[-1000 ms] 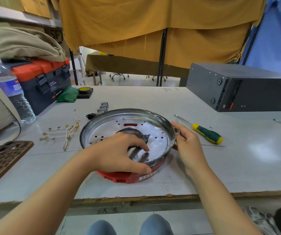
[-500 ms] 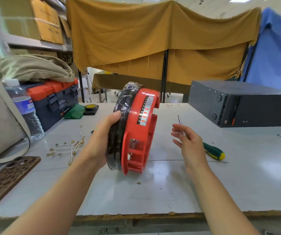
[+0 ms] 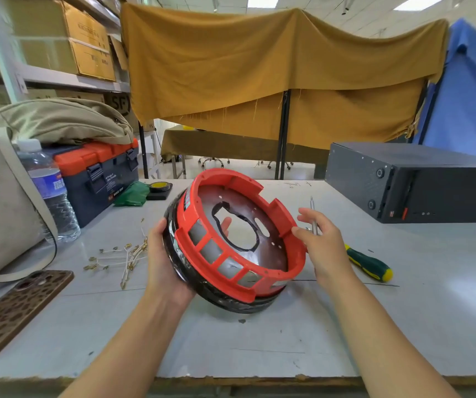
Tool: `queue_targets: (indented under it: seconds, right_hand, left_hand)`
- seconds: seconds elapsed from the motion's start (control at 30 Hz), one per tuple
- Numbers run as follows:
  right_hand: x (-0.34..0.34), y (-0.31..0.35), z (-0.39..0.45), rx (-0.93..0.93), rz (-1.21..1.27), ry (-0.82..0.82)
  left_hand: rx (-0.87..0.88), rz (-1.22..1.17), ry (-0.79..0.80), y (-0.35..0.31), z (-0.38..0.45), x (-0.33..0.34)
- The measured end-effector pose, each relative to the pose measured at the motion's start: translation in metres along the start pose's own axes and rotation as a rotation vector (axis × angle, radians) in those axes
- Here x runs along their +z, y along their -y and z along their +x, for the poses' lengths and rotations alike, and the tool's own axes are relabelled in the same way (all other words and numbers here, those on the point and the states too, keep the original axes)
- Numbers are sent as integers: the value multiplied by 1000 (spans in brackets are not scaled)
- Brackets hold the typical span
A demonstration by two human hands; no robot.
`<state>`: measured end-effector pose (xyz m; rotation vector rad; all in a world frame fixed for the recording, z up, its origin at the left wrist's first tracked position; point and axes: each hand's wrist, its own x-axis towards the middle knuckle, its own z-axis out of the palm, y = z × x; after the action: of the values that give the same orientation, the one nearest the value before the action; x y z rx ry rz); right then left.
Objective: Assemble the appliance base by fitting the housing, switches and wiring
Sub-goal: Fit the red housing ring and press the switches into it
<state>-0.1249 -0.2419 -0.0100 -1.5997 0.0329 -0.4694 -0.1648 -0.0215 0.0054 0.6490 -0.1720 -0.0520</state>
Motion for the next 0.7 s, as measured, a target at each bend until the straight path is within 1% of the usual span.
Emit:
queue_targets:
  seconds: [0.13, 0.2, 0.27, 0.33, 0.43, 0.53, 0.6, 0.7]
  right_hand:
    - [1, -2, 7, -14, -67, -35]
    - [0, -3, 10, -32, -118, -37]
    - [-2, -2, 13, -67, -171, -26]
    - [-4, 0, 16, -104, -236, -15]
    - [-4, 4, 21, -125, -292, 22]
    - [-3, 6, 23, -128, -313, 69]
    - [-2, 5, 24, -125, -317, 110]
    - [1, 4, 25, -119, -316, 147]
  left_hand:
    - [-50, 14, -71, 8, 6, -16]
    - [-76, 88, -119, 5, 7, -24]
    - [-101, 174, -109, -2, 8, -31]
    - [-147, 285, -74, -11, 9, -37]
    - [-186, 500, -124, -19, 11, -44]
    - [-118, 665, -172, -22, 13, -45]
    - [-73, 799, -145, -23, 14, -43]
    - [-129, 948, -121, -22, 15, -43]
